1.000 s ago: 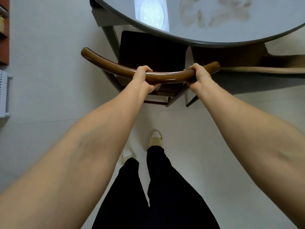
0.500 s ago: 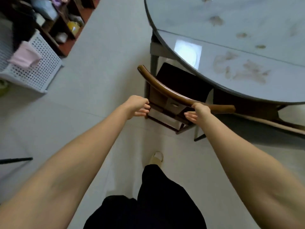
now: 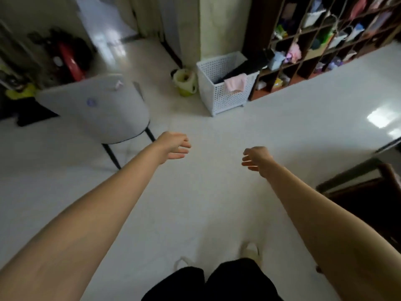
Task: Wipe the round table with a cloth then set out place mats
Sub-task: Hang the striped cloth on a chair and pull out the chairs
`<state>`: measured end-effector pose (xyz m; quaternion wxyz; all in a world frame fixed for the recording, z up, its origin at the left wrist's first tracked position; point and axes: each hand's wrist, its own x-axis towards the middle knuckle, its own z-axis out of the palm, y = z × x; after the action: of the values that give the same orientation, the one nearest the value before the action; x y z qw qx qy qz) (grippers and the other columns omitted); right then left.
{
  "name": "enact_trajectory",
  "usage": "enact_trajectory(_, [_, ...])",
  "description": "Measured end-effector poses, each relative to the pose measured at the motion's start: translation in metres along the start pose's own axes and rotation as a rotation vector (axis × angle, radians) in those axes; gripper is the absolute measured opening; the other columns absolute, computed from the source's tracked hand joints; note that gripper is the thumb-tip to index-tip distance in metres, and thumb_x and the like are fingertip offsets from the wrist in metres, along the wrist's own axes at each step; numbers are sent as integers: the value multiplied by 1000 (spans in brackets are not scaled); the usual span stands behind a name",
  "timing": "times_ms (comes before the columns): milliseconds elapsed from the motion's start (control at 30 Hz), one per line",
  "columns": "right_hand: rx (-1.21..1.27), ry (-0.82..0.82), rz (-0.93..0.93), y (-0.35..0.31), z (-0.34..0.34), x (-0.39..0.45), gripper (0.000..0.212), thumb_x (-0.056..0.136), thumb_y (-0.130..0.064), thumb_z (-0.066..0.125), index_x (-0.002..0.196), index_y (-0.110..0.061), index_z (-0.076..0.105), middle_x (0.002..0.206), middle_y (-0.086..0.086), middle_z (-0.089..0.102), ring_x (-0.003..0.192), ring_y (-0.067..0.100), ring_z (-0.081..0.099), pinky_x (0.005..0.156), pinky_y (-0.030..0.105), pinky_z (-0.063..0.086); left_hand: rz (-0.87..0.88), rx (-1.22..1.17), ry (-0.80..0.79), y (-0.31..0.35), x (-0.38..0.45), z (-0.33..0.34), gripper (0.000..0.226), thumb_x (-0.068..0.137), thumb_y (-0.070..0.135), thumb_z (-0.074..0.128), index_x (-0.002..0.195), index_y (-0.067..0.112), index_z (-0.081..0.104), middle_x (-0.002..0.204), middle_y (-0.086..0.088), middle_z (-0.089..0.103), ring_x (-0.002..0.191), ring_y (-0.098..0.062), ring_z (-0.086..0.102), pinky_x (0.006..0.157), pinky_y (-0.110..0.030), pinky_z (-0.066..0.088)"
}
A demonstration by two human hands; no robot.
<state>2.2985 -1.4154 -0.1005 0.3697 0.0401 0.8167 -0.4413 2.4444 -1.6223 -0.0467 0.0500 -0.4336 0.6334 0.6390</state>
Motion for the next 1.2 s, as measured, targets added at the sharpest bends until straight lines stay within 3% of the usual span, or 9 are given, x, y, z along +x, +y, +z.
enact_trajectory(233, [-123,-239,-147,-115,197,-37,9,90,-12,57,96,-6,56,84,9,57,62,17,57,60,26,41,-67,-411,338,-36,-27,-197,7,96,18,51,94,11,54,109,-12,56,75,-19,57,73,-33,52])
enact_trajectory(467, [-106,-327,-148,-205,356,-16,30,90,-23,62,112,-4,57,88,9,53,74,22,55,80,38,52,-122,-691,522,-57,-8,-326,32,92,20,58,123,11,51,124,-16,49,94,-31,57,83,-40,50])
enact_trajectory(533, [-72,-352,-111,-236,400,3,42,90,-31,63,122,-5,52,94,9,49,87,26,53,86,42,52,-122,-744,575,-52,12,-365,38,91,23,60,126,13,50,131,-16,46,103,-34,53,82,-42,51])
enact_trajectory(700, [81,-421,22,-307,478,44,86,78,-49,72,147,-18,30,140,10,36,122,36,42,86,48,53,-173,-857,591,-31,64,-435,51,87,36,65,132,19,47,137,-14,37,105,-36,51,68,-43,53])
enact_trajectory(833, [141,-377,84,-351,519,72,110,66,-56,80,152,-20,20,148,12,30,125,41,42,80,51,55,-181,-1011,515,-17,109,-475,47,81,44,71,116,21,50,121,-9,42,98,-35,55,84,-50,54])
enact_trajectory(933, [197,-396,147,-368,546,84,100,65,-55,81,144,-17,33,145,12,35,123,40,46,76,53,55,-212,-1098,404,-12,147,-501,85,57,66,79,127,25,54,132,-9,51,118,-36,51,82,-59,52])
enact_trajectory(1000, [258,-364,198,-374,560,94,92,71,-50,79,143,-16,33,136,12,40,121,39,47,83,56,54,-242,-1122,354,-13,177,-520,97,50,71,78,133,29,49,138,-7,48,121,-37,49,78,-63,52])
enact_trajectory(1100, [360,-282,285,-374,574,107,76,83,-35,73,142,-14,30,126,13,41,122,39,47,95,55,49,-237,-1144,320,-8,206,-531,82,70,62,73,136,23,45,134,-8,46,120,-34,47,82,-59,53])
enact_trajectory(1200, [438,-157,310,-377,582,117,57,88,-18,65,137,-10,36,125,14,47,112,37,53,89,53,53,-321,-1231,326,-9,233,-531,59,84,32,72,132,10,44,124,-14,43,111,-36,45,83,-57,53])
